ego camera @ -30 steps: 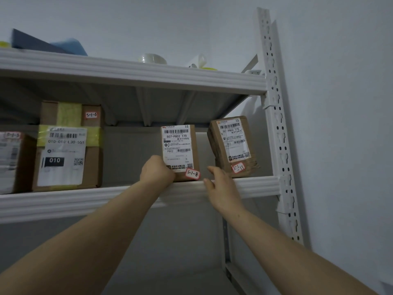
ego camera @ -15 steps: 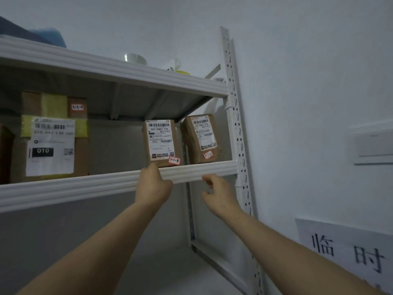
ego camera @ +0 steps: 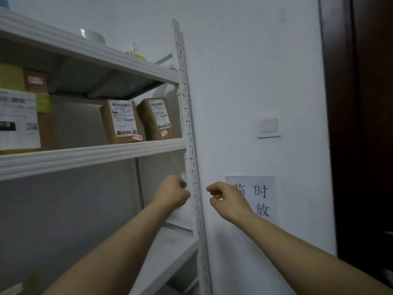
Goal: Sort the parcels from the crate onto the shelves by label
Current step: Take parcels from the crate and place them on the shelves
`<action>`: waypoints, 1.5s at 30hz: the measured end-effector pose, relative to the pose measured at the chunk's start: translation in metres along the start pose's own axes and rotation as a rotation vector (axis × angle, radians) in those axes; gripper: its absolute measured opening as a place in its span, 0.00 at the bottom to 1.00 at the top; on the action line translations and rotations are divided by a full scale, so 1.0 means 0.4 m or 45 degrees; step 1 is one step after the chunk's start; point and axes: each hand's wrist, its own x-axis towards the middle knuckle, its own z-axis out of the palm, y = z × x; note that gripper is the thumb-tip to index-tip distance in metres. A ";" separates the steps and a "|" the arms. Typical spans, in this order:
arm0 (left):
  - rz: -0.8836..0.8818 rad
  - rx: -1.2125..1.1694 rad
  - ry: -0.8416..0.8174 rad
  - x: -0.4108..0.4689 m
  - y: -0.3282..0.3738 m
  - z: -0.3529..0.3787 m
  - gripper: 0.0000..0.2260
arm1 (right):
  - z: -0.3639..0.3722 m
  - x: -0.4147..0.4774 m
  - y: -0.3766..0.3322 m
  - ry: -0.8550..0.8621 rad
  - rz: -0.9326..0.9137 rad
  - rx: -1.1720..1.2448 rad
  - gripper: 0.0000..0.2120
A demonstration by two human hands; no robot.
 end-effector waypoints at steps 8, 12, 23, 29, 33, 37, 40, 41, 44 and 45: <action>0.246 -0.211 -0.629 -0.353 0.306 0.394 0.07 | -0.290 -0.541 0.282 0.208 0.619 -0.189 0.17; 0.426 -0.324 -0.976 -0.639 0.549 0.538 0.11 | -0.489 -0.925 0.353 0.386 0.934 -0.216 0.16; 0.888 -0.486 -1.640 -1.508 1.070 0.630 0.05 | -0.847 -1.895 0.238 0.991 1.630 -0.413 0.13; 1.105 -0.434 -1.823 -1.801 1.245 0.681 0.12 | -0.929 -2.195 0.207 1.223 1.822 -0.381 0.15; 1.203 -0.429 -1.965 -1.958 1.372 0.748 0.07 | -1.003 -2.349 0.237 1.359 1.911 -0.388 0.14; 1.261 -0.399 -2.064 -2.102 1.532 0.852 0.17 | -1.120 -2.474 0.313 1.500 2.007 -0.454 0.13; 1.300 -0.380 -2.127 -2.186 1.672 0.955 0.18 | -1.246 -2.556 0.402 1.611 2.054 -0.450 0.13; 1.309 -0.369 -2.147 -2.212 1.718 0.993 0.18 | -1.291 -2.581 0.434 1.629 2.076 -0.433 0.13; 1.353 -0.334 -2.162 -2.277 1.849 1.094 0.18 | -1.416 -2.653 0.528 1.636 2.165 -0.449 0.15; 1.375 -0.334 -2.152 -2.300 1.890 1.123 0.18 | -1.453 -2.679 0.557 1.644 2.194 -0.472 0.15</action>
